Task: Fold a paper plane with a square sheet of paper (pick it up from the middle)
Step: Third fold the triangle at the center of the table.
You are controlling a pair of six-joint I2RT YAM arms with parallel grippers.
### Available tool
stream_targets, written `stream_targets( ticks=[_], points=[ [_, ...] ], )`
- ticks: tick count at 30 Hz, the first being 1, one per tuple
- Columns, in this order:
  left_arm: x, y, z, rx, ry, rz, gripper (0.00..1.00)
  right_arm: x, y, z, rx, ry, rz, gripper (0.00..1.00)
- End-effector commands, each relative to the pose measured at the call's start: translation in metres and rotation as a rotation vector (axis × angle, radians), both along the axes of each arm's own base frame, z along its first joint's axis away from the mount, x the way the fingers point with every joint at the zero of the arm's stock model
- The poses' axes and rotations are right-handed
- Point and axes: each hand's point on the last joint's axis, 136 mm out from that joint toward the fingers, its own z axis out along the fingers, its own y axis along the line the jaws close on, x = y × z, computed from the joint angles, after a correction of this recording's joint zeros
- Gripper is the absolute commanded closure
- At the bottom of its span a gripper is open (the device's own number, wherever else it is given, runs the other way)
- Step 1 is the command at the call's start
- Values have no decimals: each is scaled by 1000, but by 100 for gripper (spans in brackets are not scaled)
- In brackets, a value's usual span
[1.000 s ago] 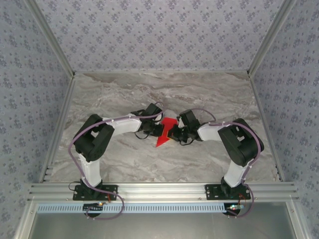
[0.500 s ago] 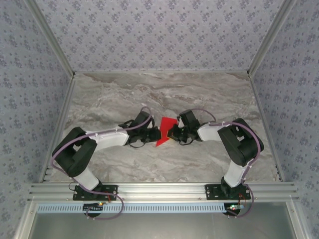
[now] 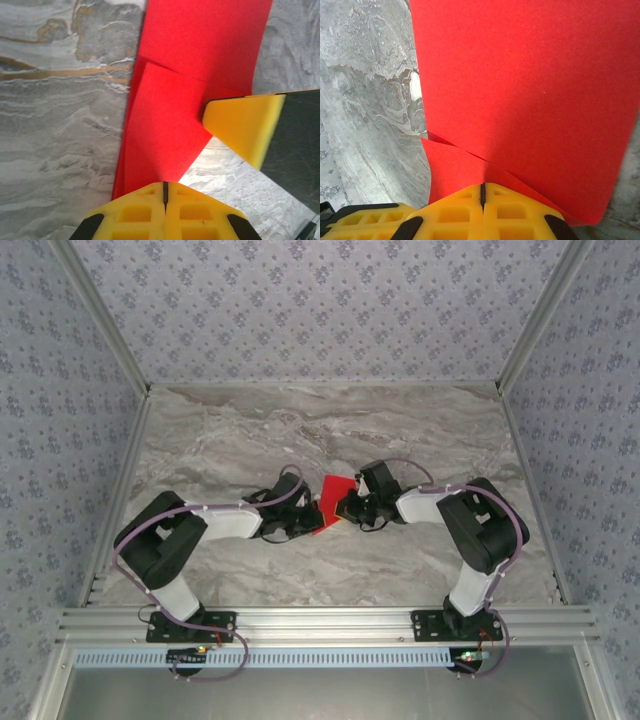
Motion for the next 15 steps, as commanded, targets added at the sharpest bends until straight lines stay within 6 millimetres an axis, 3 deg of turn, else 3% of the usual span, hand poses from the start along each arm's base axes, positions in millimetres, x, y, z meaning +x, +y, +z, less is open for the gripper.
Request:
stream_targets(
  ticks=[1,8,12,15],
  points=[
    [-5,8,-15,43,26,15,100,-5,-13,-21,-65,42,-36,100],
    [-9,17,-28,89,53,28,100,0,-8,-8,-36,-7,-6,100],
    [-10,22,-32,119,64,37,100,0,8,18,22,-122,68,100],
    [-12,26,-36,142,71,41,100,-6,18,23,32,-144,89,100]
  ],
)
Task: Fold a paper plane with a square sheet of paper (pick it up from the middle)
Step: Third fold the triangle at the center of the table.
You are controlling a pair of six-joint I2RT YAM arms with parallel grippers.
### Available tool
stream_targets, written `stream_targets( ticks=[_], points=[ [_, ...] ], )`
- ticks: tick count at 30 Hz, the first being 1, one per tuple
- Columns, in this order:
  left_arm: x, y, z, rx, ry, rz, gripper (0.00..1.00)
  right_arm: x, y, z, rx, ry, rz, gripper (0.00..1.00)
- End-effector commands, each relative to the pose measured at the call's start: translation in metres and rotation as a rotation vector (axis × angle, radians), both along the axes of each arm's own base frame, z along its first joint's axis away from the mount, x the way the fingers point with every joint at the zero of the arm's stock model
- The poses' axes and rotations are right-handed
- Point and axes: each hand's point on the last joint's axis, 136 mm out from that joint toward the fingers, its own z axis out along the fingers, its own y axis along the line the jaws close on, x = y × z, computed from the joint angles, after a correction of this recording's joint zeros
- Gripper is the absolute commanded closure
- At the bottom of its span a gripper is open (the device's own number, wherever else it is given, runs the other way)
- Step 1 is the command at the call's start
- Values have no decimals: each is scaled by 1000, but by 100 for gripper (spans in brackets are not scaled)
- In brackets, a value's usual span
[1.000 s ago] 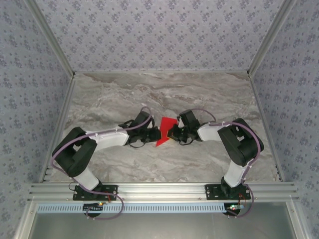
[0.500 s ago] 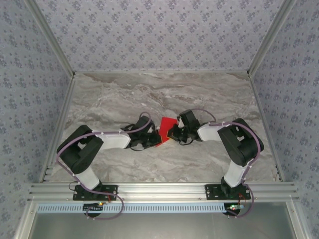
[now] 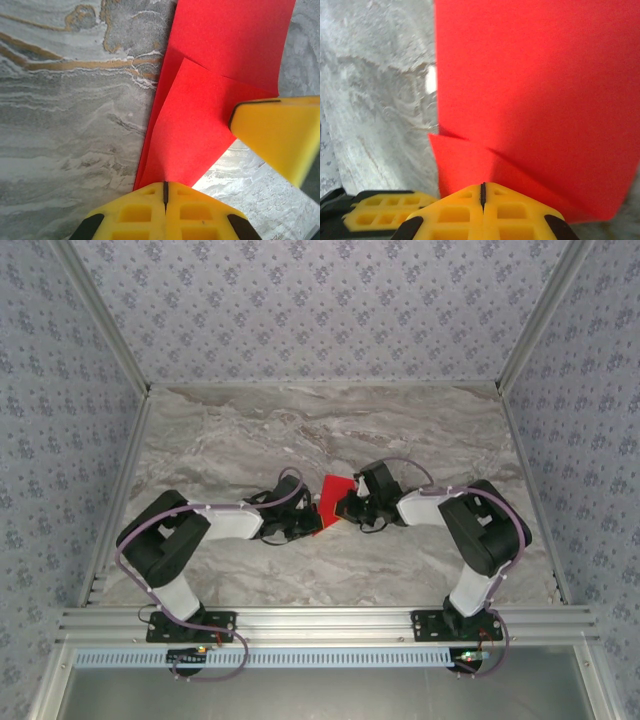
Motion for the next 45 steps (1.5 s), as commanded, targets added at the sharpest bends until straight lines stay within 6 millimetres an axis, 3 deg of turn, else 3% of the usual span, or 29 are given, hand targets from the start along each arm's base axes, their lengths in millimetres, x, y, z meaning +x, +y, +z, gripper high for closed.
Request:
stream_targets(
  ticks=[1,7,12,16,20,22,25,29,32,38,41,45],
  points=[
    [-12,22,-27,119,60,24,100,-3,13,12,18,-68,43,100],
    [-13,24,-29,134,67,25,100,-12,23,-3,20,-10,54,100],
    [-14,26,-30,145,73,30,100,-14,15,-20,-31,33,36,100],
    [-19,36,-37,188,100,45,100,-8,-12,-32,-81,45,-14,100],
    [-28,44,-46,227,138,40,100,10,-58,-36,-144,29,-94,100],
    [-31,48,-48,243,145,39,100,20,-83,-35,-171,21,-142,100],
    [-30,49,-48,252,139,32,100,30,-98,-20,-172,-12,-174,100],
    [-21,45,-41,267,101,5,100,29,-76,17,-130,-98,-128,100],
    [-15,41,-35,272,73,-13,100,17,-46,28,-70,-112,-69,100],
    [-8,32,-27,253,42,-44,100,2,3,14,18,-41,24,100],
    [-6,28,-23,232,28,-51,100,2,13,4,28,-8,41,100],
    [-2,20,-10,191,-6,-64,100,-1,9,-10,4,26,25,100]
  ],
)
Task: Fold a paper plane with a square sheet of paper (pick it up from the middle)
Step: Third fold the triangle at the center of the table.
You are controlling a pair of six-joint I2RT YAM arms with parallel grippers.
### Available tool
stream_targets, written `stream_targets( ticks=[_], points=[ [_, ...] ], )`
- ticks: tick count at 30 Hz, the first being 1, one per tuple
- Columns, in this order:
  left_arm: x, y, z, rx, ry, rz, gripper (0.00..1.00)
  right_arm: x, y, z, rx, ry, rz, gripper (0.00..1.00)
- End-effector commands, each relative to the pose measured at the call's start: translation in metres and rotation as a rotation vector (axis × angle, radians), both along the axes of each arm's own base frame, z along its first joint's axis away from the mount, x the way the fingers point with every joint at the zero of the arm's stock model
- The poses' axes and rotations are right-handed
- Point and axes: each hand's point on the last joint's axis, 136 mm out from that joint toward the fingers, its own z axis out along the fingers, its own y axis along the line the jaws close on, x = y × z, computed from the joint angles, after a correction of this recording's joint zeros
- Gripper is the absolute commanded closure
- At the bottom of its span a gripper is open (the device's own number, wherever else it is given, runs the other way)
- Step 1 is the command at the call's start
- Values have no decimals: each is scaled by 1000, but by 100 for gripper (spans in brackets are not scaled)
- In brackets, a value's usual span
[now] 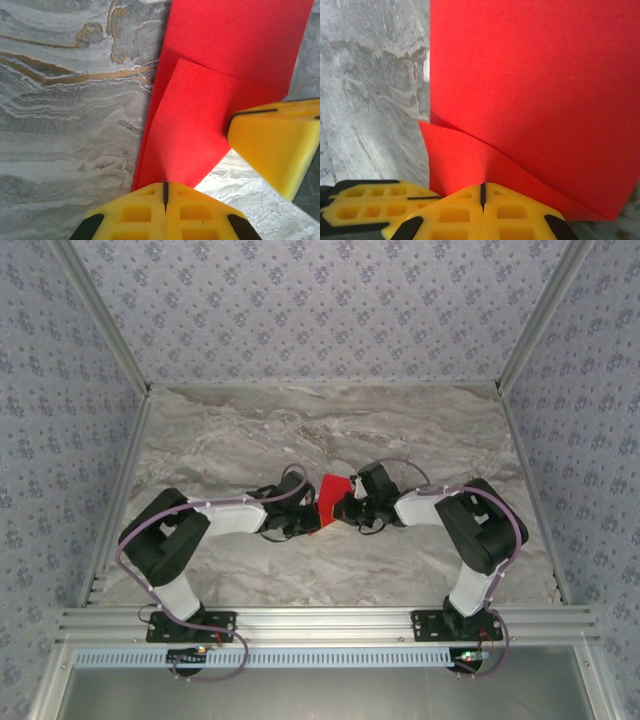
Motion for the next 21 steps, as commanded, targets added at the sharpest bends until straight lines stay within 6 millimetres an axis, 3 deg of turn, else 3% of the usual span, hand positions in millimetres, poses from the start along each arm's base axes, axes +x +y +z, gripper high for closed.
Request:
stream_targets(
  ticks=[1,8,14,21],
  points=[
    [-3,10,-4,56,-1,-14,100,0,2,-6,3,31,-19,100],
    [10,-27,30,-175,-54,-8,100,-8,-9,-21,-44,70,-50,100],
    [12,-21,8,-105,-27,6,100,-8,-12,-25,-62,84,-60,100],
    [-3,-10,-19,-57,30,-11,100,-9,-18,-30,-85,105,-77,100]
  ],
)
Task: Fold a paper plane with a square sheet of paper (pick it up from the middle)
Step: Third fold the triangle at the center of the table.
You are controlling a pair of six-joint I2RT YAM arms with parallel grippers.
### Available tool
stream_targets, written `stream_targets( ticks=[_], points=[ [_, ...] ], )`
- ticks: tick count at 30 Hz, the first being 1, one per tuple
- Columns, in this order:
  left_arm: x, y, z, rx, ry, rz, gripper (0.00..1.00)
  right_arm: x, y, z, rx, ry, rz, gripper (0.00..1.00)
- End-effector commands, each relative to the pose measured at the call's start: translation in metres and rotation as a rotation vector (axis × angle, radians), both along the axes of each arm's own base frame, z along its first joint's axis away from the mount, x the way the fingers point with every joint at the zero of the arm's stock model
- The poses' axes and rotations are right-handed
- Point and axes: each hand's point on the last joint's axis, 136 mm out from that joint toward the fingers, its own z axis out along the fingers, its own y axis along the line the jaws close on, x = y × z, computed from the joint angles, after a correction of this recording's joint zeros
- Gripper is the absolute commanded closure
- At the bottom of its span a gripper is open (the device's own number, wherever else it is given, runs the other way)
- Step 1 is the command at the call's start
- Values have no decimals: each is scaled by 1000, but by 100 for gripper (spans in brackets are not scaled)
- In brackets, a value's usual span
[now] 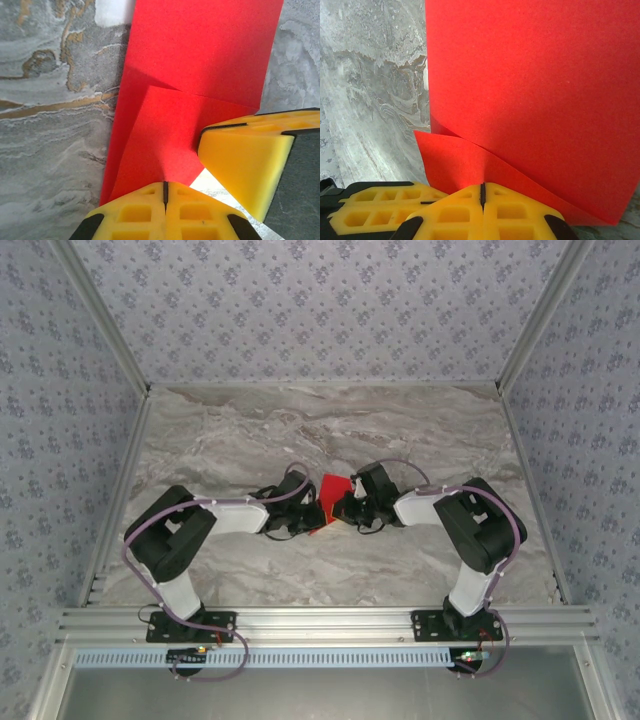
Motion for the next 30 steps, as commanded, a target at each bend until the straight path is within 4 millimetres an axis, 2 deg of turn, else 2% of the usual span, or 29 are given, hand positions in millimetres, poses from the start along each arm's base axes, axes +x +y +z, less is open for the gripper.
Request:
stream_targets(
  ticks=[1,4,12,17,23,27,30],
  points=[
    [-14,10,-24,41,56,-18,100,-10,-19,-29,-99,87,-47,100],
    [-24,21,-34,71,86,-30,100,-11,-24,-33,-131,103,-60,100],
    [-58,44,-44,127,144,-127,100,-13,-43,-49,-230,166,-101,100],
    [-76,62,-43,186,175,-176,100,-13,-49,-52,-257,178,-110,100],
    [-86,83,-43,276,194,-179,100,-12,-50,-52,-265,183,-109,100],
    [-77,82,-22,246,141,-170,100,-10,-45,-46,-240,163,-84,100],
    [-58,65,13,164,35,-170,100,-5,-30,-26,-162,109,-23,100]
  ],
)
